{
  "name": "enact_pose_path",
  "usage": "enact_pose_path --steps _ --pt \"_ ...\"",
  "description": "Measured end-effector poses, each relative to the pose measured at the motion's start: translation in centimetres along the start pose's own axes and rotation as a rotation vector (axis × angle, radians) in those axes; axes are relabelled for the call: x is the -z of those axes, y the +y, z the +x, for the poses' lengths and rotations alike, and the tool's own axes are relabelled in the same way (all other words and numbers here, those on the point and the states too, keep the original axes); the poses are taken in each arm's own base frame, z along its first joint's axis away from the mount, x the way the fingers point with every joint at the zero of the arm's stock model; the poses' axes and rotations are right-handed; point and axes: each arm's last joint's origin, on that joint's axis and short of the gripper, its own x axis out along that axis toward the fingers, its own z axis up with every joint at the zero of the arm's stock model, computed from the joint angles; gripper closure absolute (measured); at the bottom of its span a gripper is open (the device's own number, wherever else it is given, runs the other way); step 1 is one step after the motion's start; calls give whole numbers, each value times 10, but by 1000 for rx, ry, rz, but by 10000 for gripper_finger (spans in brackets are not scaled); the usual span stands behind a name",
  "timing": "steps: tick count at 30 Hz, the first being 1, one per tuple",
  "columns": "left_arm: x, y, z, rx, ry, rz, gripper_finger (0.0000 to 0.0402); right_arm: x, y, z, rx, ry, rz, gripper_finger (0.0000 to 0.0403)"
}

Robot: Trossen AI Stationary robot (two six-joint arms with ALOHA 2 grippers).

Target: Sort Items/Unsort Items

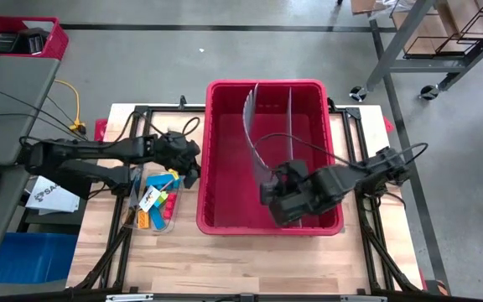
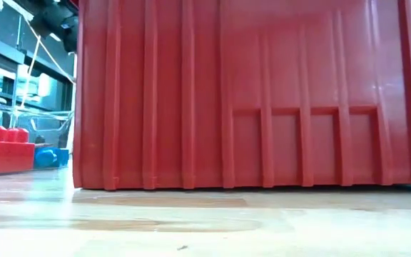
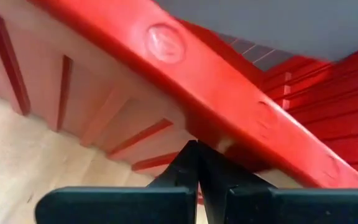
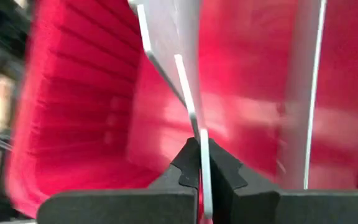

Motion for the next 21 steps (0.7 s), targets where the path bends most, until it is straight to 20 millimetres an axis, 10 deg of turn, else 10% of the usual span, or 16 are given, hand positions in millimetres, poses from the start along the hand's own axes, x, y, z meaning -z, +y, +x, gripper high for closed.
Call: enact_pose_path --steps 21 --pt "0 -4 11 -72 -52 -24 401 3 17 12 -81 -61 228 402"
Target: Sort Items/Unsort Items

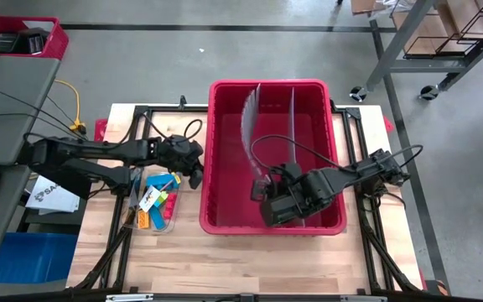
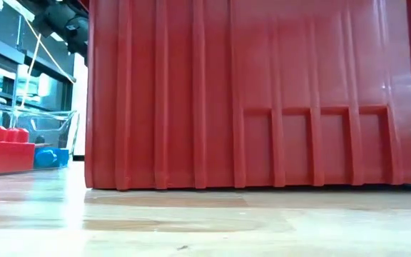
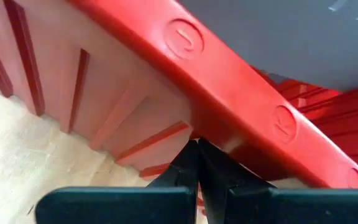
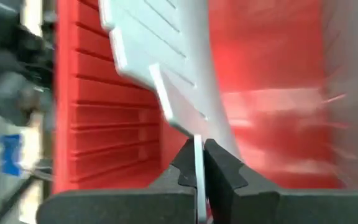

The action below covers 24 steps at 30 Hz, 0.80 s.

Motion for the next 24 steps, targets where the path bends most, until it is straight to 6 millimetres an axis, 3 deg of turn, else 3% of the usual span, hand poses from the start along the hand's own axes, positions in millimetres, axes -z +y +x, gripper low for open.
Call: enact_pose_path --steps 8,24 --pt "1 -5 8 7 -10 9 401 2 3 12 23 -13 75 403" --pt "0 -5 10 -17 -39 13 401 4 -3 7 65 19 155 403"
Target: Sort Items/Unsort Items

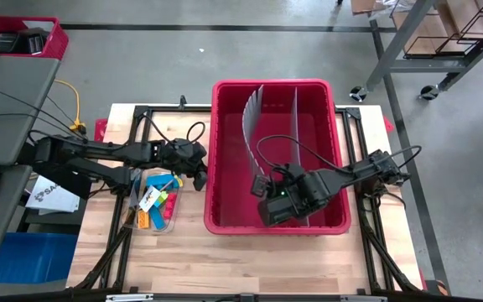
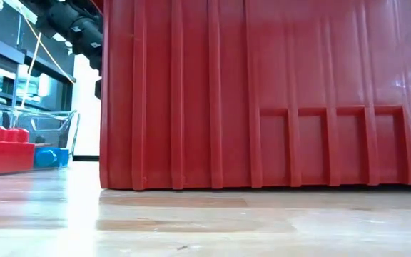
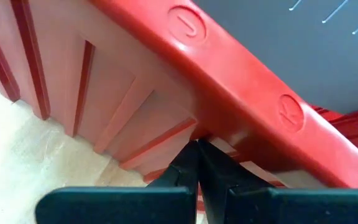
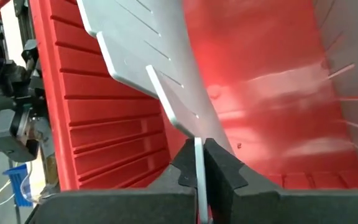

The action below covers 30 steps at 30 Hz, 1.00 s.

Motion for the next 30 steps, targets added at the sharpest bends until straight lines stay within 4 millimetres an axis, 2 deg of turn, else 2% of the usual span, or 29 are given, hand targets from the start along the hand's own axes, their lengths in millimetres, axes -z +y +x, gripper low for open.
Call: enact_pose_path --steps 8,18,30 --pt "2 1 6 -61 -14 4 401 -2 4 2 -12 7 14 403" --pt "10 -6 26 -87 -15 14 401 -9 8 6 6 21 35 403" --pt "7 -5 26 -66 -25 5 401 -5 1 3 37 18 4 403"
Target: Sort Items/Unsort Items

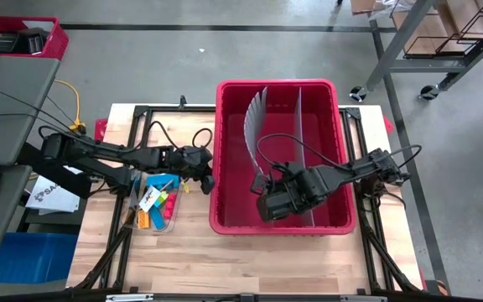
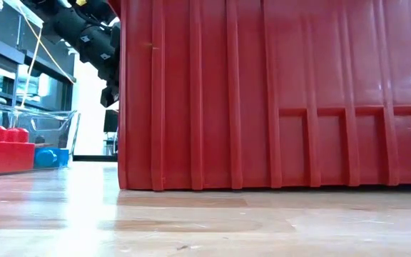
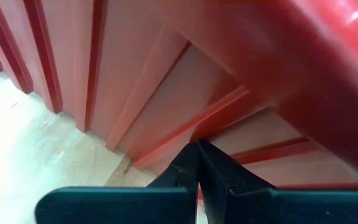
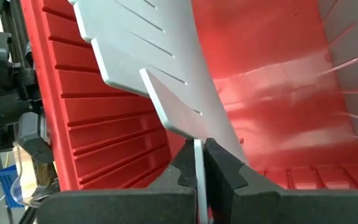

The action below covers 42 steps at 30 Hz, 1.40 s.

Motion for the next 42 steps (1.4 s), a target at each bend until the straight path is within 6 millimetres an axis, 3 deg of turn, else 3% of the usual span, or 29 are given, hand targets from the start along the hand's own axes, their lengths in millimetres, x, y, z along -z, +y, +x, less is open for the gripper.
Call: enact_pose_path --steps 19,30,42 --pt "-7 4 -11 13 -29 -44 401 11 -12 -8 16 -2 -62 402" --pt "-12 10 -14 -88 -106 -113 401 24 -13 -6 13 50 -70 402" --pt "2 2 -6 -88 -31 -122 401 24 -8 0 -15 28 -51 402"
